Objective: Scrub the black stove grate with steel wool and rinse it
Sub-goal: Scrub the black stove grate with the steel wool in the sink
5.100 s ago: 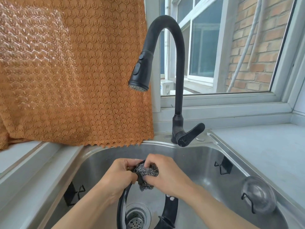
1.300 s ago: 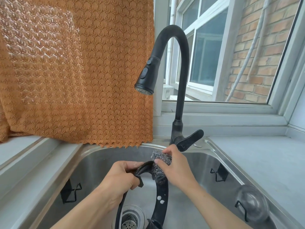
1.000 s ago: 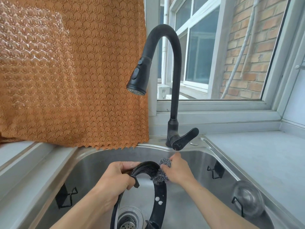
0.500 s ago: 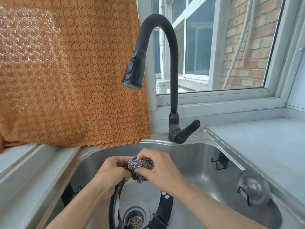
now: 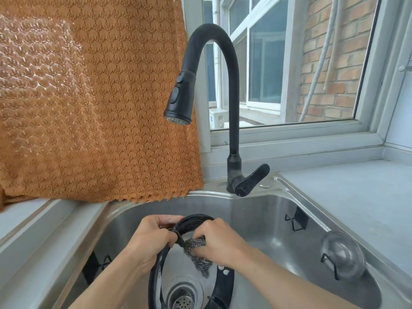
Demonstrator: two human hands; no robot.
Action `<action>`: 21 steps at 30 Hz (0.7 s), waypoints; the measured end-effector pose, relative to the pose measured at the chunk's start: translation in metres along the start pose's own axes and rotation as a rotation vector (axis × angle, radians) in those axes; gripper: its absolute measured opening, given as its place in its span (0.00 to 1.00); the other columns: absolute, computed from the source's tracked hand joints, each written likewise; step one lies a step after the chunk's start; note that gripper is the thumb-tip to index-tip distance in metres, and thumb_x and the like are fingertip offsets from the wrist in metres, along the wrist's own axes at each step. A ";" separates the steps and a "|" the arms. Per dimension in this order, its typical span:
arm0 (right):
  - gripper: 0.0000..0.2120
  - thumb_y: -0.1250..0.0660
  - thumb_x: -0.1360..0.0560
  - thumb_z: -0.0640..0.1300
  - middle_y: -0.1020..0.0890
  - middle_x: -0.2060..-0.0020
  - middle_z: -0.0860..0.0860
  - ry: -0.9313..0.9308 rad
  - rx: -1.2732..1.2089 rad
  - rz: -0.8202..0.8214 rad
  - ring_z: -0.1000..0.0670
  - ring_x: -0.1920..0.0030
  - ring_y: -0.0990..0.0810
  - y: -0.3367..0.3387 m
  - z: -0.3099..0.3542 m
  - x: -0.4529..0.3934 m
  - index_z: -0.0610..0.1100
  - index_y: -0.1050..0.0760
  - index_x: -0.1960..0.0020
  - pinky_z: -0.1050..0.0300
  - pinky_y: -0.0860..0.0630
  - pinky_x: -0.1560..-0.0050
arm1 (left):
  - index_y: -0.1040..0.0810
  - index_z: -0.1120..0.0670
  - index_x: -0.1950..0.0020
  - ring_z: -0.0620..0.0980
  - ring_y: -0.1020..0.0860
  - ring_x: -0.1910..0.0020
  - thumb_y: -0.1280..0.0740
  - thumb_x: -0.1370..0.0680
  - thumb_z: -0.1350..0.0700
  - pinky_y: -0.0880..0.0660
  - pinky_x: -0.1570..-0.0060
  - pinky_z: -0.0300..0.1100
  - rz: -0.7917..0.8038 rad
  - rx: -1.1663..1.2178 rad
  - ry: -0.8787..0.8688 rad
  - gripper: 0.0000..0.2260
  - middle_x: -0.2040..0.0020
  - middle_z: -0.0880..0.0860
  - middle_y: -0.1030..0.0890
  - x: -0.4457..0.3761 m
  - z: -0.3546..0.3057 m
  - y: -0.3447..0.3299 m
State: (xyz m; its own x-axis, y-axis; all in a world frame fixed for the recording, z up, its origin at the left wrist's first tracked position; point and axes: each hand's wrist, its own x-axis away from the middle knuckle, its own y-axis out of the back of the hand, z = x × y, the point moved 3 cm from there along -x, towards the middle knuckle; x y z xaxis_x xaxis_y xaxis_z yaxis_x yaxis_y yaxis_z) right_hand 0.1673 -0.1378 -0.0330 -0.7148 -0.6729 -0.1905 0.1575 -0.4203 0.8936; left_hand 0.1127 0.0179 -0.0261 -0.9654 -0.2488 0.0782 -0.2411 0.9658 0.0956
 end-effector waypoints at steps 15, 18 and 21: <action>0.06 0.30 0.25 0.45 0.14 0.51 0.49 0.054 -0.103 -0.131 0.45 0.49 0.18 -0.004 0.008 -0.003 0.49 0.17 0.49 0.54 0.27 0.57 | 0.12 0.60 0.54 0.58 0.16 0.55 0.45 0.35 0.83 0.20 0.55 0.45 0.036 -0.004 -0.073 0.29 0.53 0.65 0.14 0.004 -0.006 -0.008; 0.07 0.30 0.25 0.46 0.15 0.52 0.42 -0.021 0.068 -0.012 0.39 0.49 0.19 -0.009 0.006 -0.003 0.43 0.17 0.51 0.53 0.27 0.58 | 0.12 0.59 0.52 0.61 0.16 0.49 0.45 0.36 0.82 0.21 0.45 0.53 0.053 -0.037 -0.096 0.30 0.52 0.63 0.13 0.005 -0.008 -0.016; 0.07 0.30 0.27 0.47 0.18 0.61 0.47 -0.074 0.069 -0.041 0.43 0.59 0.21 0.004 0.002 -0.003 0.48 0.17 0.51 0.55 0.28 0.63 | 0.12 0.59 0.52 0.61 0.16 0.52 0.45 0.37 0.82 0.21 0.46 0.53 0.053 -0.053 -0.100 0.30 0.53 0.63 0.13 0.006 -0.009 -0.018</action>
State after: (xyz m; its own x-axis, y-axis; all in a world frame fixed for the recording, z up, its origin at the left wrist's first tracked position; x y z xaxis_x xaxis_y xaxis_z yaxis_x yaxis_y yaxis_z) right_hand 0.1687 -0.1357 -0.0283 -0.7686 -0.6078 -0.1994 0.0813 -0.4019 0.9121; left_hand 0.1118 -0.0015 -0.0184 -0.9823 -0.1867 -0.0146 -0.1868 0.9713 0.1469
